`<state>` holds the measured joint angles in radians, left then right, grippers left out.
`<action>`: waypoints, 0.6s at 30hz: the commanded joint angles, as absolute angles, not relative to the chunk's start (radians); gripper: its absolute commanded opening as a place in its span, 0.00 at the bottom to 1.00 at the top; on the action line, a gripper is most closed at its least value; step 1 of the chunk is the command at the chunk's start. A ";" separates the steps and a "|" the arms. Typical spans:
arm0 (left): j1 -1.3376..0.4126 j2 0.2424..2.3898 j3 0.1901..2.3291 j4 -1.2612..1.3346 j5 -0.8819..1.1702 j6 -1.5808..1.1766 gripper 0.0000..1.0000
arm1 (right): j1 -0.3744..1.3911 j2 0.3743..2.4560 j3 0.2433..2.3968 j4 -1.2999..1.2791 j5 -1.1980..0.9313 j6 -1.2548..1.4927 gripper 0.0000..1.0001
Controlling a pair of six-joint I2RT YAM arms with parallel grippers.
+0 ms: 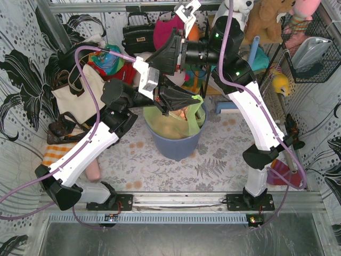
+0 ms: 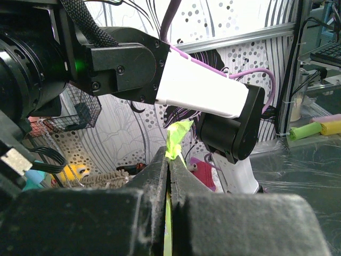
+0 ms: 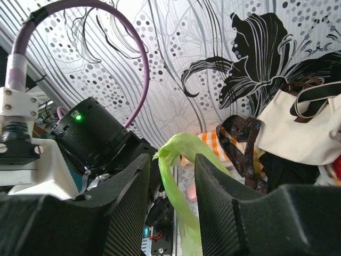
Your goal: Tie the trash bag
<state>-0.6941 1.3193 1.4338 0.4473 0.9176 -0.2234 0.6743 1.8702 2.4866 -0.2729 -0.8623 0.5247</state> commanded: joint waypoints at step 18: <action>-0.698 1.296 1.446 0.480 0.929 -0.224 0.08 | 0.718 1.933 2.545 -0.203 -0.909 0.659 0.39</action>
